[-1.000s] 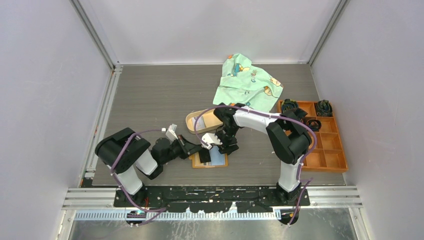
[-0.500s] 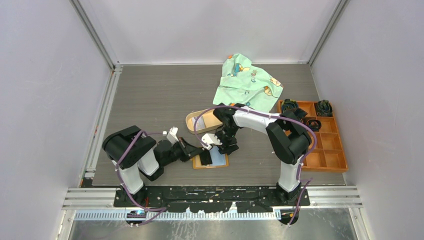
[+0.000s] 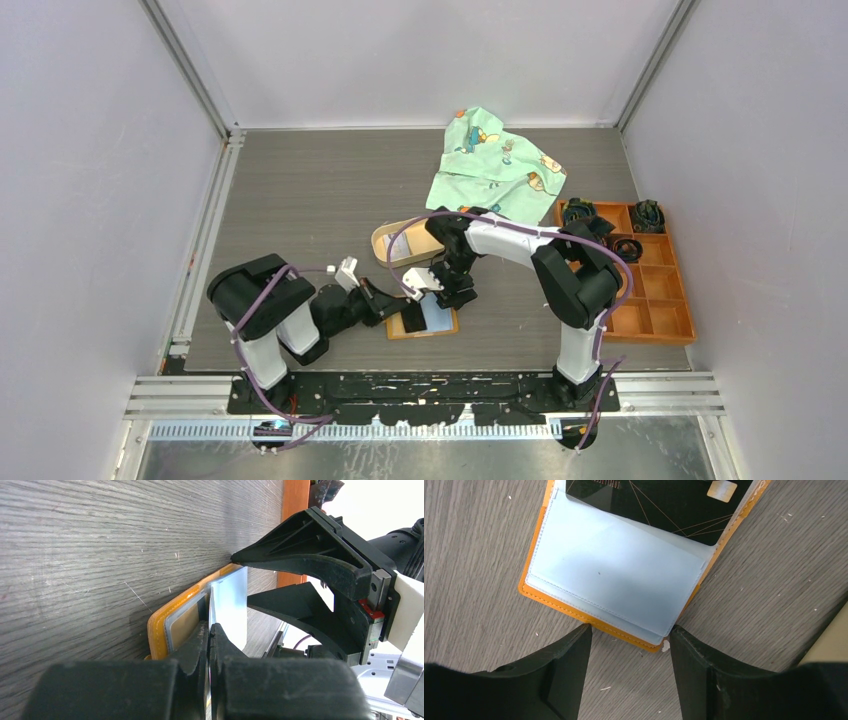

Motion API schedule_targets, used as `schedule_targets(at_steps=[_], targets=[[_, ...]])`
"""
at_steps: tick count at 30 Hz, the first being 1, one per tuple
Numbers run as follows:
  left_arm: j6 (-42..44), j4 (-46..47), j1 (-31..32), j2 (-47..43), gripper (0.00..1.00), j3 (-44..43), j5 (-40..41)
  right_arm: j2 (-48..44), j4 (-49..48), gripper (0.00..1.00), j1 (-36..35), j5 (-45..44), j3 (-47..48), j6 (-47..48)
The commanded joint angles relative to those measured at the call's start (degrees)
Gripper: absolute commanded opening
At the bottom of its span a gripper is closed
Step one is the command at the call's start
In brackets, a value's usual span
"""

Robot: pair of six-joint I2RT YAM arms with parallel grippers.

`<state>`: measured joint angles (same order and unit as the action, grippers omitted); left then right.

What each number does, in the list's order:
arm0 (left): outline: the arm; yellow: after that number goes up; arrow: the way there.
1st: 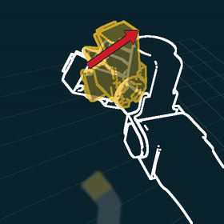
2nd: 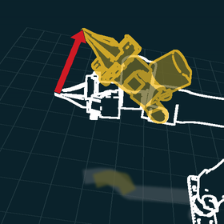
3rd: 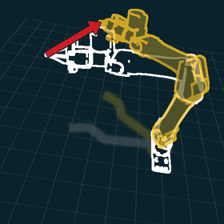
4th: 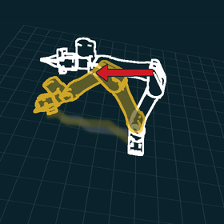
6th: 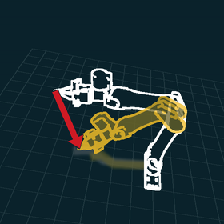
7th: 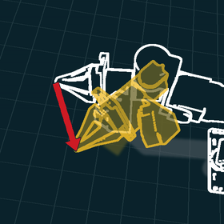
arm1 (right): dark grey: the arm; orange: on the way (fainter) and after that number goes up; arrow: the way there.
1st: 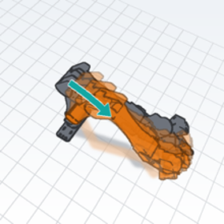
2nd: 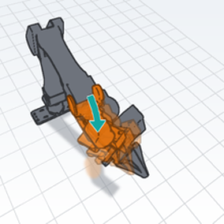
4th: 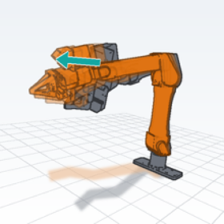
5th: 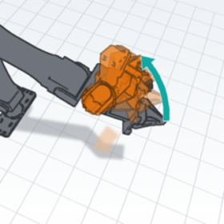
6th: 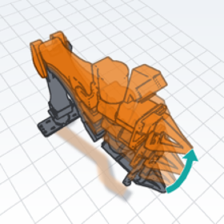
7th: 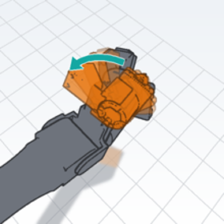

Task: Put the credit cards into the card holder
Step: Insert the credit card into the card holder.

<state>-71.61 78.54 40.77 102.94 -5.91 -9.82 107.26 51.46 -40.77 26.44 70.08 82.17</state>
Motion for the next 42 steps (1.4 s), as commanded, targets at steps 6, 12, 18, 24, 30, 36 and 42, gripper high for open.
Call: schedule_targets(at_steps=[6,12,18,24,30,36,42], targets=[[0.9,-1.5,1.9,-1.6,0.00,-0.3,5.3,3.4,0.9,0.64,-1.4,-0.1,-1.1,-0.3],[0.2,-1.5,2.8,-0.7,0.00,-1.5,4.6,3.3,0.8,0.64,-1.4,-0.1,-1.1,-0.3],[-1.8,-4.9,3.2,-1.1,0.00,-1.8,4.1,3.3,0.8,0.65,-1.5,-0.2,-1.1,-0.3],[-2.7,-13.2,3.3,-4.7,0.00,-3.1,2.8,3.3,0.8,0.65,-1.6,-0.2,-1.1,-0.3],[-1.4,-19.5,3.3,-8.0,0.00,-5.2,2.3,3.3,0.6,0.65,-1.9,-0.1,-1.3,-0.3],[-0.3,-19.9,3.3,-7.4,0.00,-6.9,0.1,3.2,0.0,0.67,-2.3,-0.4,-1.4,-0.9],[0.8,-17.8,3.3,-5.4,0.02,-7.4,-1.1,2.5,-0.5,0.70,-2.2,-1.1,-1.1,-2.1]])
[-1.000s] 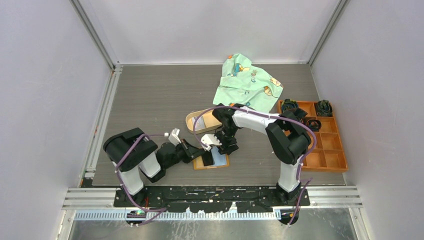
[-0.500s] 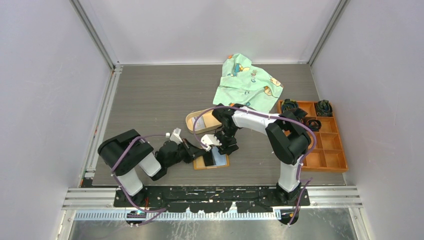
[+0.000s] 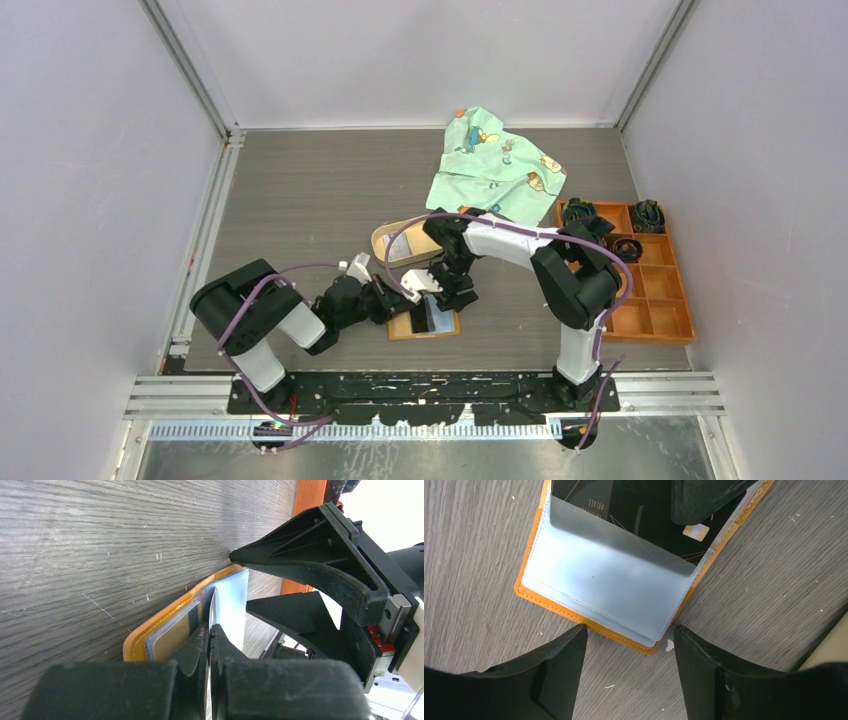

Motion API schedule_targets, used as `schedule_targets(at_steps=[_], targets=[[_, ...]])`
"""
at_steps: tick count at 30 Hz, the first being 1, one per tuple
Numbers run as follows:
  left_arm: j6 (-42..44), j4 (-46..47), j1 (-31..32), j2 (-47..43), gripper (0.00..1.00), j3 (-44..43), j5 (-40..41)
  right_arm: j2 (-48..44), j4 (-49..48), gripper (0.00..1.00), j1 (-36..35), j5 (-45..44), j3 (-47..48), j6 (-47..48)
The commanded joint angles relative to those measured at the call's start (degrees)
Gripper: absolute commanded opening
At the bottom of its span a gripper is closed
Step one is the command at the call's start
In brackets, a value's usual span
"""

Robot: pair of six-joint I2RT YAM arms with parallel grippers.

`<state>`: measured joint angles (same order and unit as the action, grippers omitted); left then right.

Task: Put the credit cards into the card holder
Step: Insert the credit card into the card holder.

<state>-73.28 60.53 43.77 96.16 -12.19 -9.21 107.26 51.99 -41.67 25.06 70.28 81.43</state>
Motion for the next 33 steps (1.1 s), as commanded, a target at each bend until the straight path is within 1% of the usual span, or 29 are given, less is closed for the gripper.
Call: schedule_targets(at_steps=[1,4,9,13,19,21,23,24,27,30,32,33], targets=[[2.6,0.4,0.3,1.6,0.04,-1.2,-1.9,2.1,-1.0,0.71,-1.3,-0.3,-1.1,-1.8],[2.7,1.2,0.3,2.6,0.09,-1.1,-2.3,-0.2,-1.0,0.74,-1.0,-1.2,-0.5,-3.5],[2.8,2.1,0.3,3.4,0.17,-1.3,-2.8,-6.3,-0.5,0.78,0.8,0.4,-0.5,-4.0],[3.0,2.0,0.2,3.4,0.17,-1.3,-2.8,-9.4,-0.5,0.79,1.5,1.5,-1.3,-3.8],[3.3,1.9,0.3,3.4,0.17,-1.7,-3.6,-9.6,-1.2,0.80,2.4,0.2,-2.0,-3.8],[3.4,2.1,0.3,3.4,0.17,-1.7,-4.1,-11.0,-0.8,0.80,2.4,1.9,-2.1,-3.8],[3.5,2.1,0.2,3.3,0.17,-1.7,-4.4,-12.5,-0.3,0.79,2.4,6.6,-2.3,-3.7],[3.6,2.0,0.2,3.3,0.17,-1.8,-4.5,-13.6,0.3,0.76,2.3,10.2,-2.4,-3.7],[3.6,1.5,0.1,3.0,0.18,-1.9,-4.9,-14.8,1.9,0.60,1.3,20.8,-2.3,-3.5],[3.5,1.3,-0.1,3.2,0.18,-2.1,-5.2,-14.4,1.9,0.37,-3.5,22.3,-1.3,-4.2],[3.4,1.5,-0.3,3.4,0.18,-2.0,-5.4,-13.4,2.0,0.20,-6.6,22.1,-0.1,-5.5],[3.4,1.5,-0.3,3.5,0.18,-2.0,-5.5,-12.8,2.3,0.16,-8.1,21.7,0.5,-6.1]])
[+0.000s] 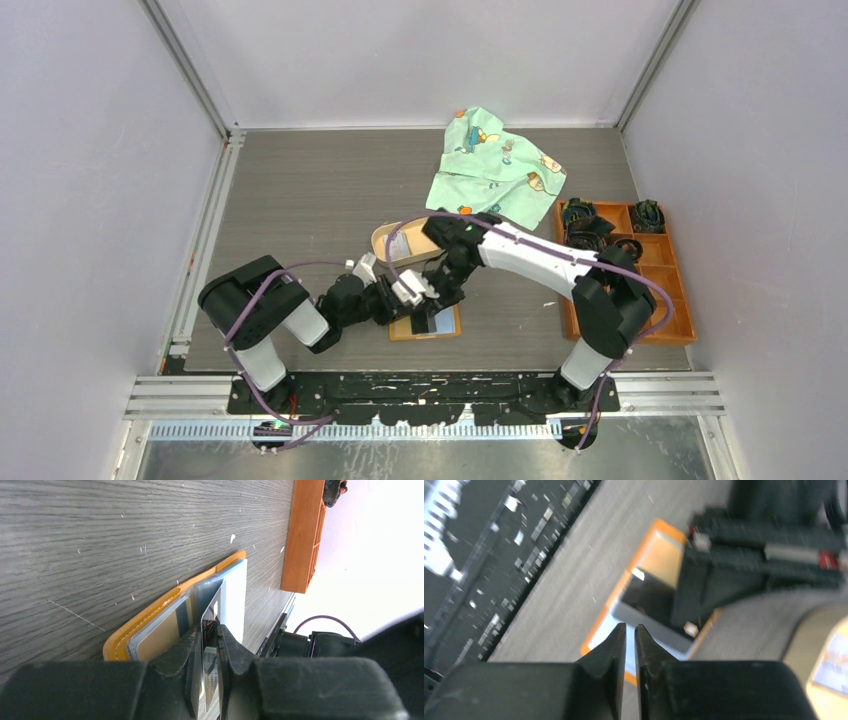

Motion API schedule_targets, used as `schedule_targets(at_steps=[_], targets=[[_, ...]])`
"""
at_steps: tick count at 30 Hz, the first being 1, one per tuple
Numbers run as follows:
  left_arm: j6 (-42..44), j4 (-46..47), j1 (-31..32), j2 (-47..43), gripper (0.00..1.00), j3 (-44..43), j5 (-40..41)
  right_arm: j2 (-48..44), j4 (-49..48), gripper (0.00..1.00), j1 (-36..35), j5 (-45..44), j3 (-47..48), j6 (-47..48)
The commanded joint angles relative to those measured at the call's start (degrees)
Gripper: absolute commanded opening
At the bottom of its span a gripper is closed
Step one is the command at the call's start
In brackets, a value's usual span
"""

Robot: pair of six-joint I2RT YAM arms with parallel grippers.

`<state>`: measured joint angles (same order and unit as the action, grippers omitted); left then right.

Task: Put the credit cards into the card holder
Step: Insert the credit card into the card holder.

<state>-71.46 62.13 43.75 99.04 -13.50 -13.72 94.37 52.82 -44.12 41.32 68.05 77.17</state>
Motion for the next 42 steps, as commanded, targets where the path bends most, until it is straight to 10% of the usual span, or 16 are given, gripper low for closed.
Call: schedule_targets(at_steps=[1,18,42], targets=[[1.6,-0.1,-0.2,0.6,0.18,-0.7,-1.2,0.7,1.4,0.12,-7.2,5.0,3.2,-2.6],[1.6,2.1,-4.9,1.4,0.19,0.0,-8.9,7.0,-3.2,0.05,-20.5,-22.7,7.3,-12.5],[3.6,4.7,-7.4,6.9,0.20,-1.7,-20.4,7.4,-15.7,0.05,-25.4,-35.2,2.3,-12.7]])
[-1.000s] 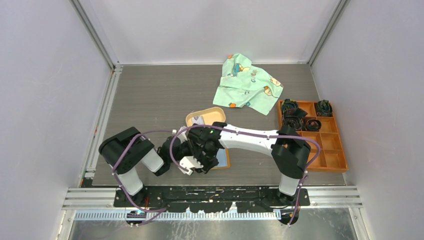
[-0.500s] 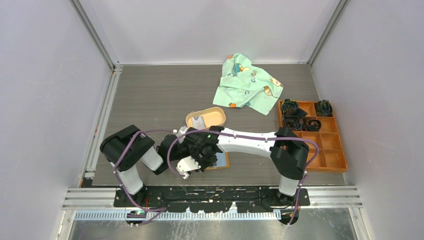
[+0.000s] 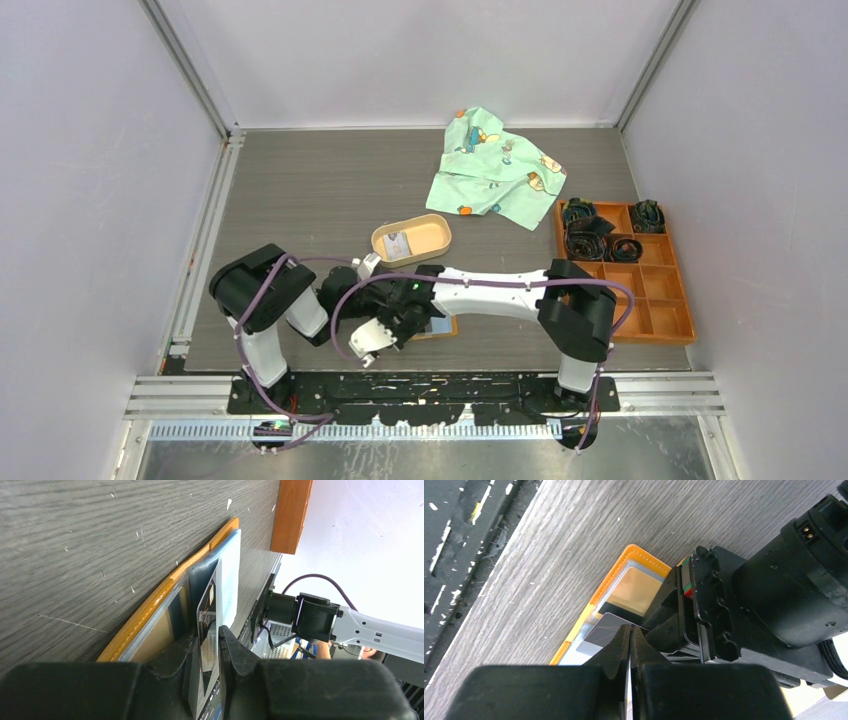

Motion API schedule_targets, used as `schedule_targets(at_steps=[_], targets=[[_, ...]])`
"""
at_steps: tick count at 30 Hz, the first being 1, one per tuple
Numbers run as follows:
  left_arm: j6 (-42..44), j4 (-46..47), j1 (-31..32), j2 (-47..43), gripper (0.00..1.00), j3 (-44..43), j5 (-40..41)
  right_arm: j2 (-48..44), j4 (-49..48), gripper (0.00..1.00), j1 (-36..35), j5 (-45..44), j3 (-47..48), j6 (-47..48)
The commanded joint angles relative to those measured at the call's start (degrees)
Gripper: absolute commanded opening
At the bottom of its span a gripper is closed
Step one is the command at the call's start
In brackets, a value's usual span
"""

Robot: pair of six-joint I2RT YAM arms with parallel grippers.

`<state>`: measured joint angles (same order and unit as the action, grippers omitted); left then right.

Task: Put the credit cards into the card holder
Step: Insert the credit card into the card holder.

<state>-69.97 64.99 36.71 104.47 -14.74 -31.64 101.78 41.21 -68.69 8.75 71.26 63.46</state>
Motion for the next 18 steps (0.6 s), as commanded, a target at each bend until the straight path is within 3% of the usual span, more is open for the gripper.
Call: schedule_targets(at_steps=[1,18], targets=[[2.2,2.0,-0.3,1.8,0.20,-0.5,-2.8,0.1,-4.7,0.05,-1.0,-3.4,-1.2,1.1],[3.0,2.9,-0.3,4.4,0.21,-0.8,-3.1,1.6,-9.5,0.05,-1.6,-4.3,-3.5,1.8]])
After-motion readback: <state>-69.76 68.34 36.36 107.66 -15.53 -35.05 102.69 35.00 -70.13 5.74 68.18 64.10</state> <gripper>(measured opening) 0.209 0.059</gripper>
